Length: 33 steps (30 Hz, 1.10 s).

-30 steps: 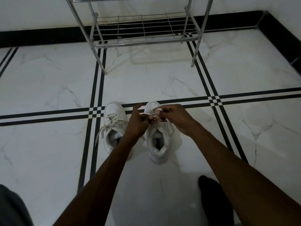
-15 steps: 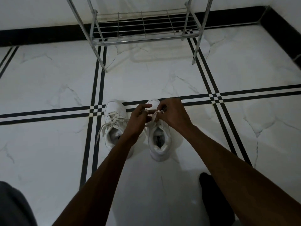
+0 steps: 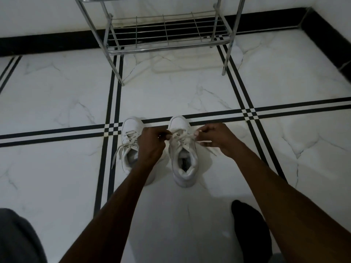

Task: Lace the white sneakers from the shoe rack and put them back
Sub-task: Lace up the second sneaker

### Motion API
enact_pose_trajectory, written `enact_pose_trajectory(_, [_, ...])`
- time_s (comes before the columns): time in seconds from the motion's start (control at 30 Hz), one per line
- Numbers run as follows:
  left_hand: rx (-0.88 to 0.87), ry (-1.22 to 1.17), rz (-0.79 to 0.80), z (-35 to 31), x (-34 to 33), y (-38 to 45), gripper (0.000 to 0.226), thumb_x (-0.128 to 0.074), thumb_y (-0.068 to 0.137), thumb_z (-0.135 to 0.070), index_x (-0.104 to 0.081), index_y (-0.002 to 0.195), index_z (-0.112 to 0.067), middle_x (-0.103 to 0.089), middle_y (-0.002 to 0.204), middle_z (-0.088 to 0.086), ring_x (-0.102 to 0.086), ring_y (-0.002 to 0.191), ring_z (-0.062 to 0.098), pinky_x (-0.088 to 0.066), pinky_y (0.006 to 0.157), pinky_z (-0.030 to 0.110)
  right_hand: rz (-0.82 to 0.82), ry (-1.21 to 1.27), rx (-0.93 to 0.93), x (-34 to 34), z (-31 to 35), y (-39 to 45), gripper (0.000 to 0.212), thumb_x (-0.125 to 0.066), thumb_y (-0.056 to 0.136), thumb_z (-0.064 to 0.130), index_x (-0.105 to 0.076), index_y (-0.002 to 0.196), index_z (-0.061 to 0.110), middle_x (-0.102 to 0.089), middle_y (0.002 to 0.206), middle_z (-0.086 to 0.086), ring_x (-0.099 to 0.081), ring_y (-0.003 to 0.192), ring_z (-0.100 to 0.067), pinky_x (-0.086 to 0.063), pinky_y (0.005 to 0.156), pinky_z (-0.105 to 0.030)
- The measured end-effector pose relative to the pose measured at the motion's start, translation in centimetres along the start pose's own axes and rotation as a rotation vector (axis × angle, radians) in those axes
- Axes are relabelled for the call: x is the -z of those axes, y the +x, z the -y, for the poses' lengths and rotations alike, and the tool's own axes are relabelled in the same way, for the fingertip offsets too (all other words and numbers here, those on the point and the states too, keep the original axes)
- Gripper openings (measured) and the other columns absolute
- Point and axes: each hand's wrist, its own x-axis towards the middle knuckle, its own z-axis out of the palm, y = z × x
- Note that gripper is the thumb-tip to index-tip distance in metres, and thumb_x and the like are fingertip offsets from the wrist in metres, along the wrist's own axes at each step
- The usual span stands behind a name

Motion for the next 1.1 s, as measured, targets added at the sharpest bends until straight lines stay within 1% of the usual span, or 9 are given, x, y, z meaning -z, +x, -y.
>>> enact_pose_trajectory(0.1, [-0.011,0.243,0.008,0.5,0.8,-1.1,0.031,-0.065,0.087,-0.002,-0.081,0.093,-0.029,-0.075,0.089,-0.001,-0.057,0.104,0.028,-0.046,0.094,0.051,-0.06,0.006,-0.154,1.6,-1.1,-0.4,0.031,-0.082,0.078,0.015,-0.072,0.101,-0.002,-0.077,0.101,-0.017,-0.075,0.09,-0.023,-0.06,0.077,-0.031])
enact_pose_trajectory(0.2, [-0.046,0.415,0.015,0.7,1.0,-2.4,0.034,-0.061,0.085,0.003,-0.076,0.093,-0.026,-0.071,0.089,0.001,-0.046,0.111,0.03,-0.028,0.098,0.05,-0.13,0.013,-0.295,2.3,-1.9,-0.2,0.022,-0.082,0.074,0.011,-0.076,0.093,0.001,-0.075,0.092,-0.012,-0.065,0.077,-0.013,-0.05,0.061,-0.021])
enact_pose_trajectory(0.33, [-0.156,0.568,0.017,1.1,1.0,-3.2,0.036,-0.058,0.071,0.013,-0.059,0.089,-0.018,-0.07,0.091,-0.001,-0.046,0.108,0.032,-0.029,0.094,0.052,-0.196,0.057,-0.364,2.1,-2.0,-0.3,0.006,-0.077,0.078,0.006,-0.074,0.083,0.002,-0.066,0.076,-0.008,-0.055,0.064,-0.01,-0.044,0.053,-0.017])
enact_pose_trajectory(0.5, [-0.172,0.603,0.032,1.4,1.2,-3.7,0.038,-0.053,0.064,0.016,-0.056,0.088,-0.014,-0.067,0.086,0.004,-0.048,0.104,0.037,-0.034,0.091,0.054,-0.339,0.04,-0.342,1.7,-2.7,0.1,0.005,-0.077,0.073,0.0,-0.072,0.074,0.0,-0.066,0.078,-0.014,-0.058,0.063,-0.015,-0.055,0.069,-0.026])
enact_pose_trajectory(0.6, [-0.124,0.577,0.063,1.6,1.1,-3.8,0.033,-0.055,0.071,0.01,-0.06,0.09,-0.016,-0.069,0.088,0.0,-0.046,0.108,0.033,-0.031,0.096,0.056,-0.298,-0.024,-0.357,1.5,-3.0,-0.1,0.01,-0.078,0.075,0.004,-0.07,0.068,0.004,-0.064,0.074,-0.011,-0.056,0.061,-0.014,-0.053,0.065,-0.025])
enact_pose_trajectory(0.77, [-0.06,0.5,0.166,0.3,1.7,-2.6,0.034,-0.06,0.084,-0.001,-0.07,0.107,-0.024,-0.072,0.102,-0.002,-0.043,0.126,0.03,-0.021,0.109,0.06,-0.346,-0.398,0.086,1.4,-1.5,-0.1,0.022,-0.085,0.074,0.014,-0.074,0.091,0.004,-0.075,0.093,-0.01,-0.069,0.084,-0.021,-0.058,0.085,-0.038])
enact_pose_trajectory(0.9, [-0.077,0.453,0.258,-0.7,0.7,-2.2,0.04,-0.054,0.098,-0.028,-0.055,0.138,-0.031,-0.059,0.142,-0.005,-0.03,0.141,0.029,-0.018,0.108,0.054,-0.036,-0.714,0.378,0.0,0.1,0.7,0.056,-0.077,0.081,0.01,-0.058,0.134,0.017,-0.056,0.135,-0.007,-0.052,0.124,-0.024,-0.042,0.107,-0.041])
enact_pose_trajectory(1.0, [-0.073,0.452,0.298,-0.8,-0.8,-2.6,0.042,-0.056,0.096,-0.024,-0.054,0.137,-0.031,-0.056,0.144,-0.005,-0.03,0.14,0.029,-0.018,0.109,0.054,0.092,-0.926,0.513,-1.6,-0.8,1.1,0.036,-0.073,0.083,0.008,-0.07,0.119,0.014,-0.064,0.129,-0.015,-0.058,0.119,-0.031,-0.048,0.102,-0.05])
enact_pose_trajectory(1.1, [-0.033,0.388,0.202,-0.9,-1.1,-2.7,0.022,-0.059,0.095,-0.021,-0.064,0.115,-0.028,-0.068,0.122,-0.006,-0.04,0.131,0.027,-0.019,0.108,0.055,-0.022,-1.073,0.528,-2.1,-1.5,0.2,0.018,-0.059,0.093,0.019,-0.075,0.102,0.018,-0.073,0.105,-0.007,-0.066,0.1,-0.028,-0.055,0.083,-0.047])
